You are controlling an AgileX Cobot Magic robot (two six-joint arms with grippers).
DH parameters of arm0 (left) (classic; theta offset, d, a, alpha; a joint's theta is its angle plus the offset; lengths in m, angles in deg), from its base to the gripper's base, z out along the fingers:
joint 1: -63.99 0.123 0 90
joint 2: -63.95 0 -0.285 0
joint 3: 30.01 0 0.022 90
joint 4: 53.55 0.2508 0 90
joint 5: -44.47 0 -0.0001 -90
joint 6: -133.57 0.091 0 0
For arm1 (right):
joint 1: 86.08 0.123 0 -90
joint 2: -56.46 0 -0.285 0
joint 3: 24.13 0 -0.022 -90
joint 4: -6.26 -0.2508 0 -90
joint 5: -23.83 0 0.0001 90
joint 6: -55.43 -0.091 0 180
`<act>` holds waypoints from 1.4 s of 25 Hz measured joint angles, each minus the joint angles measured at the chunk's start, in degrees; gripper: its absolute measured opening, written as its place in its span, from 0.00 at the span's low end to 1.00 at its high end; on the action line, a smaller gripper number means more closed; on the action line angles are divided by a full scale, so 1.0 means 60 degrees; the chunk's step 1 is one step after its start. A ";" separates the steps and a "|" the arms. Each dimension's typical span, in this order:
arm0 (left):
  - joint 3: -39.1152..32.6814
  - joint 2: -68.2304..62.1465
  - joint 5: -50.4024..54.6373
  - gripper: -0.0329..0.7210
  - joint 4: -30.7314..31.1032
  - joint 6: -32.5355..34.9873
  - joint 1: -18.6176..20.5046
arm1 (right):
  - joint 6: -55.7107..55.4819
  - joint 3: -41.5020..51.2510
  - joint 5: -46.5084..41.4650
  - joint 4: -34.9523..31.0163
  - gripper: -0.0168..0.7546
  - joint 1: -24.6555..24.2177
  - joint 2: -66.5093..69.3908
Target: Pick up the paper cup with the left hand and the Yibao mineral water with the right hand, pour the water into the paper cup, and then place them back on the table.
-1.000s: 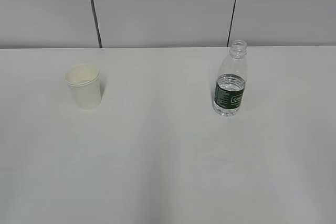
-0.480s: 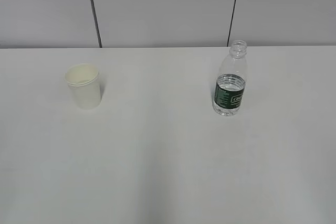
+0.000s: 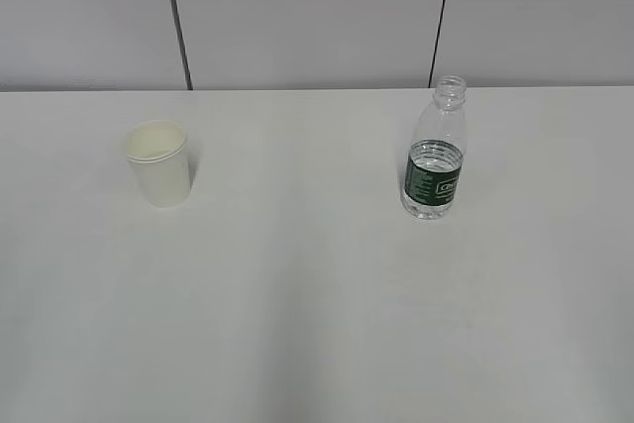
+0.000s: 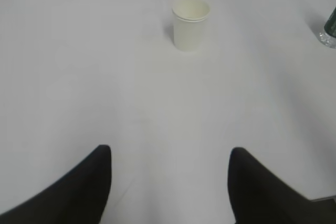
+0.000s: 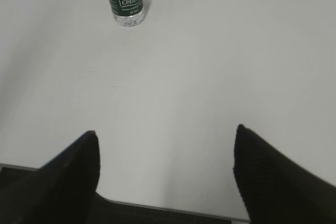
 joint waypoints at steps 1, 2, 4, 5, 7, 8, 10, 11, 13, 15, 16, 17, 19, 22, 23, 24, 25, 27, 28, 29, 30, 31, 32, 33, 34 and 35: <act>0.0000 0.0000 0.0001 0.62 0.0000 0.0003 0.0000 | 0.0000 0.0000 0.0018 0.0000 0.78 0.0000 0.0000; 0.0000 0.0000 -0.0002 0.62 0.0000 0.0013 0.0000 | 0.0000 0.0000 0.0020 -0.0019 0.78 0.0000 0.0000; 0.0000 0.0000 -0.0010 0.62 0.0000 0.0023 0.0000 | 0.0000 0.0000 0.0038 -0.0042 0.78 0.0000 0.0000; 0.0000 0.0000 -0.0010 0.62 -0.0060 0.0023 0.0000 | 0.0000 0.0000 0.0038 -0.0042 0.78 0.0000 0.0000; 0.0000 0.0000 -0.0012 0.62 -0.0060 0.0023 0.0000 | 0.0020 0.0000 0.0038 -0.0042 0.78 0.0000 0.0000; 0.0000 0.0000 -0.0012 0.62 -0.0060 0.0023 0.0000 | 0.0020 0.0000 0.0038 -0.0042 0.78 0.0000 0.0000; 0.0000 0.0000 -0.0012 0.62 -0.0060 0.0023 0.0000 | 0.0020 0.0000 0.0038 -0.0042 0.78 0.0000 0.0000; 0.0000 0.0000 -0.0020 0.62 -0.0060 0.0023 0.0000 | 0.0020 0.0000 0.0038 -0.0057 0.78 0.0000 0.0000; 0.0000 0.0000 -0.0020 0.62 -0.0060 0.0023 0.0000 | 0.0020 0.0000 0.0038 -0.0057 0.78 0.0000 0.0000; 0.0000 0.0000 -0.0020 0.62 -0.0060 0.0023 0.0000 | 0.0020 0.0000 0.0038 -0.0057 0.78 0.0000 0.0000; 0.0000 0.0000 -0.0020 0.64 -0.0060 0.0023 0.0000 | 0.0020 0.0000 0.0038 -0.0057 0.78 0.0000 0.0000; 0.0000 0.0000 -0.0020 0.66 -0.0060 0.0023 0.0000 | 0.0020 0.0000 0.0055 -0.0057 0.78 0.0000 0.0000; 0.0000 0.0000 -0.0029 0.75 -0.0060 0.0023 0.0000 | 0.0020 0.0000 0.0055 -0.0125 0.80 0.0000 0.0000; 0.0000 0.0000 -0.0029 0.90 -0.0060 0.0023 0.0000 | 0.0020 0.0000 0.0055 -0.0162 0.82 0.0000 0.0000; 0.0000 0.0000 -0.0029 0.91 -0.0060 0.0023 0.0000 | 0.0020 0.0000 0.0055 -0.0265 0.86 0.0000 0.0000; 0.0000 0.0000 -0.0029 0.92 -0.0060 0.0023 0.0000 | 0.0020 0.0000 0.0055 -0.0282 0.87 0.0000 0.0000; 0.0000 0.0000 -0.0029 0.92 -0.0060 0.0023 0.0000 | 0.0020 0.0000 0.0055 -0.0282 0.87 0.0000 0.0000; 0.0000 0.0000 -0.0029 0.93 -0.0060 0.0023 0.0000 | 0.0020 0.0000 0.0055 -0.0282 0.88 0.0000 0.0000; 0.0000 0.0000 -0.0029 0.92 -0.0060 0.0023 0.0000 | 0.0020 0.0000 0.0055 -0.0282 0.88 0.0000 0.0000; 0.0000 0.0000 -0.0029 0.91 -0.0060 0.0023 0.0000 | 0.0020 0.0000 0.0055 -0.0282 0.87 0.0000 0.0000; 0.0000 0.0000 -0.0029 0.90 -0.0060 0.0023 0.0000 | 0.0020 0.0000 0.0055 -0.0282 0.87 0.0000 0.0000; 0.0000 0.0000 -0.0029 0.88 -0.0060 0.0023 0.0000 | 0.0020 0.0000 0.0068 -0.0282 0.85 0.0000 0.0000; 0.0000 0.0000 -0.0029 0.86 -0.0060 0.0023 0.0000 | 0.0020 0.0000 0.0068 -0.0282 0.83 0.0000 0.0000; 0.0000 0.0000 -0.0029 0.84 -0.0060 0.0023 0.0000 | 0.0020 0.0000 0.0068 -0.0282 0.79 0.0000 0.0000; 0.0000 0.0000 -0.0029 0.81 -0.0060 0.0023 0.0000 | 0.0020 0.0000 0.0068 -0.0282 0.79 0.0000 0.0000; 0.0000 0.0000 -0.0029 0.78 -0.0060 0.0023 0.0000 | 0.0020 0.0000 0.0068 -0.0282 0.76 0.0000 0.0000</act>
